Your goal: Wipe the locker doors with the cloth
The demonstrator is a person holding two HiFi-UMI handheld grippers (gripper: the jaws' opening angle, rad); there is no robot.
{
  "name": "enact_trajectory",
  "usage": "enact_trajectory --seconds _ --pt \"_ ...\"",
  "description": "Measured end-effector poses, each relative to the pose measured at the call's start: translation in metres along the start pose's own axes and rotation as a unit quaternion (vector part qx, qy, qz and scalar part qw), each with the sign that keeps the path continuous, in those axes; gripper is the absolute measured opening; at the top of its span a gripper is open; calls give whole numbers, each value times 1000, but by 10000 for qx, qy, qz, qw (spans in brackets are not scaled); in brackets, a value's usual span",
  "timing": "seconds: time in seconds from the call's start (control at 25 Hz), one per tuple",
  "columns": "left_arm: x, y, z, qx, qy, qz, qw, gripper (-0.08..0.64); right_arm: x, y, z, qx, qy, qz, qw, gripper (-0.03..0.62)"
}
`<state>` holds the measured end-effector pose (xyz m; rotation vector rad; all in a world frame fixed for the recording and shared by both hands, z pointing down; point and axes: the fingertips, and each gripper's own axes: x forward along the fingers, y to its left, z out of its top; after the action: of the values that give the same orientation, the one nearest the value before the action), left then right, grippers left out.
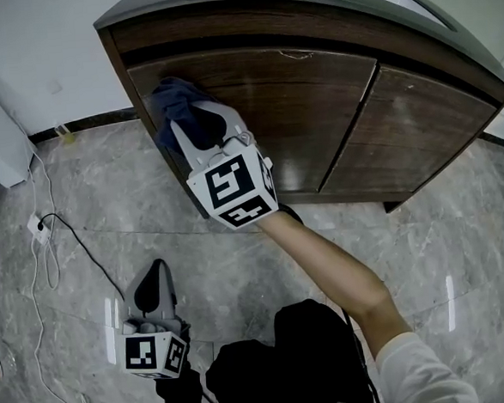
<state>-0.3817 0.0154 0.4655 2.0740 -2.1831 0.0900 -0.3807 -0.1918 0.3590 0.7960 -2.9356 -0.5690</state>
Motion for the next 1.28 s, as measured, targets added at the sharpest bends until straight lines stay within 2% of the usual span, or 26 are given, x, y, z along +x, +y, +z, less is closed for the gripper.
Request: enact_trajectory --seconds 0.32,1.28 --pt "7 -26 2 66 13 -144 9999 3 -29 -28 -3 -164 -31 -128 9998 98" --pt "37 -111 11 248 -6 -656 9975 3 -130 -123 -46 -325 220 -683 9969 98"
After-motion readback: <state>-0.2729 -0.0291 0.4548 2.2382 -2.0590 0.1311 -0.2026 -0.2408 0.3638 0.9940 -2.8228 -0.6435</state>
